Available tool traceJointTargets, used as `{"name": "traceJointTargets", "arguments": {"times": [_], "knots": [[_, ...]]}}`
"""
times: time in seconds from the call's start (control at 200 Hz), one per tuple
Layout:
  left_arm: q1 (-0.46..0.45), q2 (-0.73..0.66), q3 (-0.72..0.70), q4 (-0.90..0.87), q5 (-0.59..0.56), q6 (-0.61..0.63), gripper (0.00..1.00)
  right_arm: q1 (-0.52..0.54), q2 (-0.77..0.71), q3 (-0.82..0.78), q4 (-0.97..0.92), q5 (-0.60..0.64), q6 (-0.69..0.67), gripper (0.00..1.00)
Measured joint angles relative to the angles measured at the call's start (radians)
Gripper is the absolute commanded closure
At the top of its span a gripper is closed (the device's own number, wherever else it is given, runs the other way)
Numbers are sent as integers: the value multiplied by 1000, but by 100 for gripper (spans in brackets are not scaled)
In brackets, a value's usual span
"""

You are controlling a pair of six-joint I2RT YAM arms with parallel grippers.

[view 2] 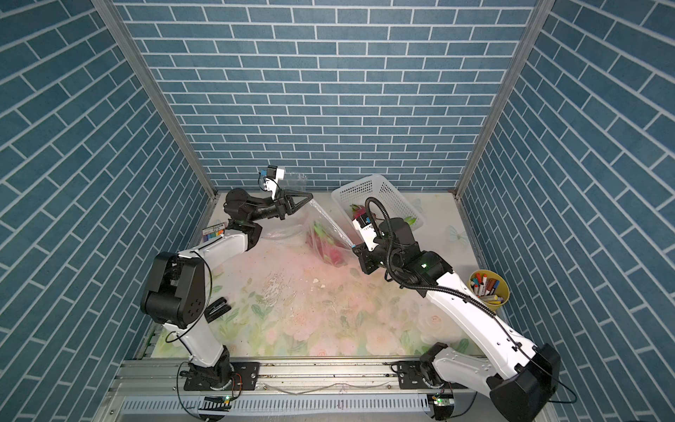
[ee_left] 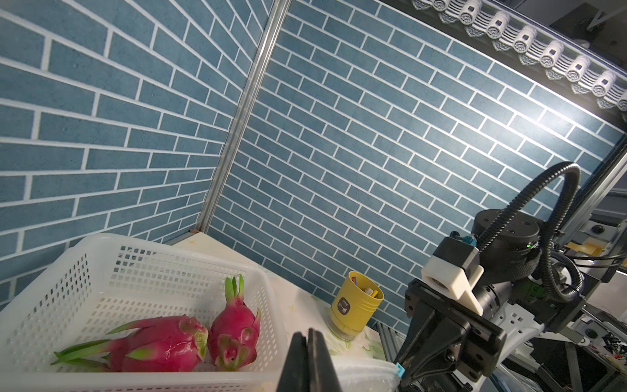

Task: Open the zip-top bag and take out the dragon fruit
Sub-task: Unzip the zipper on the zipper food storage bag, then open the zipper of the food storage bag at the center of the board.

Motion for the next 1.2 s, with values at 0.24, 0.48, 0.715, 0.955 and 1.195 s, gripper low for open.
{"name": "traceJointTargets", "arguments": {"times": [0.24, 0.48, 0.715, 0.955, 1.195], "knots": [[6, 8, 0, 0, -12, 0, 100, 0, -36, -31, -24, 15, 34, 95], [11, 8, 0, 2, -29, -1, 100, 0, -36, -34, -29, 15, 40, 92], [24, 8, 0, 17, -39, 0, 100, -3, 34, 56, -85, -13, 39, 71], [23, 8, -2, 23, 43, 13, 100, -5, 126, 223, -62, -21, 0, 62], [7, 8, -2, -39, 107, 74, 100, -5, 282, 269, -4, -17, -41, 55]]}}
